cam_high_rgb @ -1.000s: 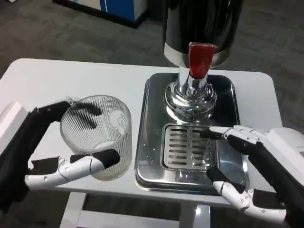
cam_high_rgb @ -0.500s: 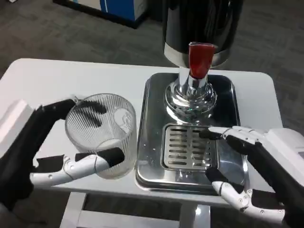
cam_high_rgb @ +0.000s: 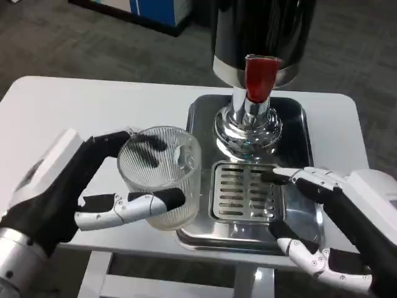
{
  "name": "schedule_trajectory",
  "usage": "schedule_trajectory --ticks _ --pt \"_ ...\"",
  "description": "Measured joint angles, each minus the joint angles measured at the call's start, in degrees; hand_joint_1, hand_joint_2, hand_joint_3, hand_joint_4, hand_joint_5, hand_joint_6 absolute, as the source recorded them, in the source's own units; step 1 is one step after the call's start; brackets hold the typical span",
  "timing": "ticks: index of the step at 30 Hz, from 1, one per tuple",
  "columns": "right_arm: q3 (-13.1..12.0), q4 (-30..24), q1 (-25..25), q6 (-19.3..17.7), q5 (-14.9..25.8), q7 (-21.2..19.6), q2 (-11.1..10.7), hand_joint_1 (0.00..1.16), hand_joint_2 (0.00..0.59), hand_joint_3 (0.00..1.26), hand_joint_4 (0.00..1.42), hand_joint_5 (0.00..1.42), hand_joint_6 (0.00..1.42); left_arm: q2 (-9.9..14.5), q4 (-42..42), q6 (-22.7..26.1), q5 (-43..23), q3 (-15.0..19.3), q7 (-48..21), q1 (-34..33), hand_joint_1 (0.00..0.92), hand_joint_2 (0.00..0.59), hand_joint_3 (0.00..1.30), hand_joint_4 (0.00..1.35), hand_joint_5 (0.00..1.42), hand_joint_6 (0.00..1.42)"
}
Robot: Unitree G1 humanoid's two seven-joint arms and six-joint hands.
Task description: Grasp the cup under the faucet to collect the drink, then remove the cup.
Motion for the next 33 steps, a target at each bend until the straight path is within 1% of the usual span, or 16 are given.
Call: schedule_trajectory --ticks 7,9,12,13,17,23,25,28,33 --pt "-0.03 0.0 0.2 0.01 0.02 0.0 0.03 0.42 0.461 0.26 0.23 0.17 0.14 1.37 7.95 -3.14 0.69 -0.01 0.34 -2.67 0.538 0.174 0.56 0.53 0.47 0.31" --pt "0.01 0.0 0.2 0.02 0.01 0.0 0.1 0.42 0.461 0.26 0.23 0.17 0.14 1.94 9.84 -4.63 2.14 -0.34 0.56 -3.93 0.537 0.174 0.56 0.53 0.47 0.31" --pt "0.13 0.01 0.12 0.04 0.0 0.0 0.14 0.42 0.461 0.26 0.23 0.17 0.14 2.24 12.71 -6.43 3.22 -1.41 1.23 -6.5 0.537 0.174 0.56 0.53 0.47 0.31" --pt "0.17 0.01 0.06 0.1 0.0 0.0 0.17 0.42 0.461 0.26 0.23 0.17 0.14 2.42 14.21 -7.28 4.66 -2.35 1.7 -8.07 0.537 0.174 0.56 0.53 0.47 0.31" --pt "0.19 0.01 -0.04 0.29 0.0 0.0 0.3 0.42 0.461 0.26 0.23 0.17 0.14 2.45 18.0 -9.14 6.87 -4.2 2.4 -11.24 0.537 0.173 0.56 0.53 0.47 0.31" --pt "0.15 0.0 -0.12 0.41 0.05 0.0 0.34 0.42 0.461 0.26 0.23 0.17 0.14 2.42 22.59 -10.08 9.04 -7.17 2.83 -14.31 0.529 0.172 0.56 0.53 0.47 0.31" --pt "0.14 0.0 -0.15 0.41 0.05 0.0 0.34 0.42 0.461 0.26 0.23 0.17 0.14 2.18 24.36 -10.16 9.06 -7.94 2.84 -15.22 0.499 0.171 0.57 0.53 0.47 0.31" --pt "0.13 0.0 -0.21 0.44 0.06 0.0 0.34 0.42 0.461 0.26 0.23 0.17 0.14 1.9 26.3 -10.17 8.98 -8.86 2.97 -17.1 0.468 0.167 0.57 0.53 0.46 0.31" --pt "0.08 0.0 -0.19 0.46 0.06 0.0 0.34 0.42 0.461 0.26 0.23 0.17 0.14 1.18 28.76 -10.14 9.07 -9.6 3.16 -19.51 0.46 0.167 0.57 0.53 0.46 0.31"
